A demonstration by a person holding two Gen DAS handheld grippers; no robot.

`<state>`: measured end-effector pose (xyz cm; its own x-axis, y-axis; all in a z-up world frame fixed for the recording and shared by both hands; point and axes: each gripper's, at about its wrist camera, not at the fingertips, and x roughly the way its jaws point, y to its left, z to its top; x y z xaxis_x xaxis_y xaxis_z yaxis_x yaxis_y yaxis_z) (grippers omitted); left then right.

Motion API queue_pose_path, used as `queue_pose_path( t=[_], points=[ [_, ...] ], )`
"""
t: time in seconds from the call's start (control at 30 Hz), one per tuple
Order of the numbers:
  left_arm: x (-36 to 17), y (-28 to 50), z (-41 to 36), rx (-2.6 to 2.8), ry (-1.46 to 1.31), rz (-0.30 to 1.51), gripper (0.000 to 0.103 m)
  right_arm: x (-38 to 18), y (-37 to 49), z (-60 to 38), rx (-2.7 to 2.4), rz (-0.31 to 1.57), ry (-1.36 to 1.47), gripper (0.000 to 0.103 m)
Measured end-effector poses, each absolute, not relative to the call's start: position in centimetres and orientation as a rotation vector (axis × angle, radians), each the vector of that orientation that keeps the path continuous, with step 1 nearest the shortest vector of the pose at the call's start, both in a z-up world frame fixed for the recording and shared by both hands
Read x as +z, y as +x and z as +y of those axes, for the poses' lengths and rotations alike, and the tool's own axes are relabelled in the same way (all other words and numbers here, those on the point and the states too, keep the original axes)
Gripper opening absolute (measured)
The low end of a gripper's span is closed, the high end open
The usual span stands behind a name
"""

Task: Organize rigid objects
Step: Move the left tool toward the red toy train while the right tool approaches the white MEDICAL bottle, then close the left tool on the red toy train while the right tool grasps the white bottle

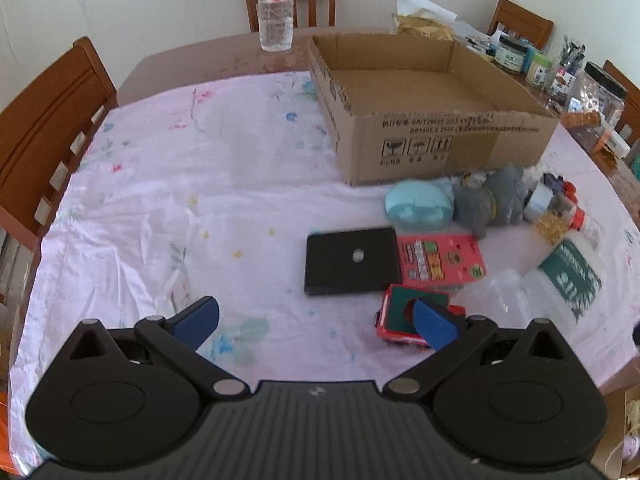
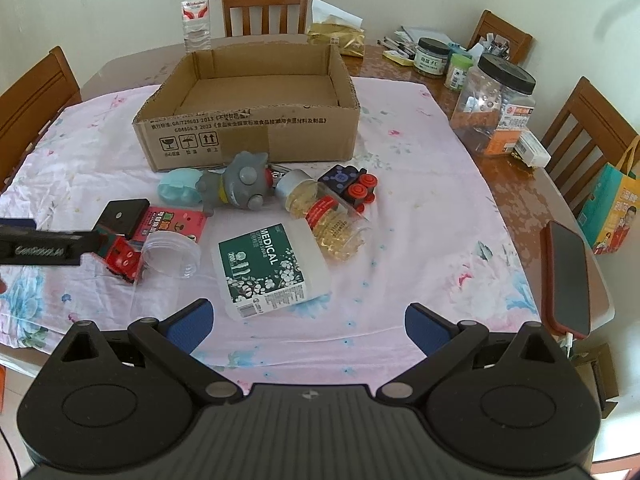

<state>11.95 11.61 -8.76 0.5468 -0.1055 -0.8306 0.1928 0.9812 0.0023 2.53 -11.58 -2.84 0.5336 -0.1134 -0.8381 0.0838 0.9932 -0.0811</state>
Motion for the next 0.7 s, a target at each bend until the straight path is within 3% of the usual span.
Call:
queue_pose_path(
  t=[0.4, 0.7],
  points=[
    [-9.4, 7.4, 13.9, -0.227, 0.121, 1.047, 0.102, -4.2, 6.7, -10.6, -0.047, 0.967, -0.082, 0.103],
    [-8.8, 7.1, 14.7, -0.263, 0.067, 1.017, 0.102, -7.9, 7.4, -9.8, 0.019, 1.07, -0.209, 0.103]
  ],
)
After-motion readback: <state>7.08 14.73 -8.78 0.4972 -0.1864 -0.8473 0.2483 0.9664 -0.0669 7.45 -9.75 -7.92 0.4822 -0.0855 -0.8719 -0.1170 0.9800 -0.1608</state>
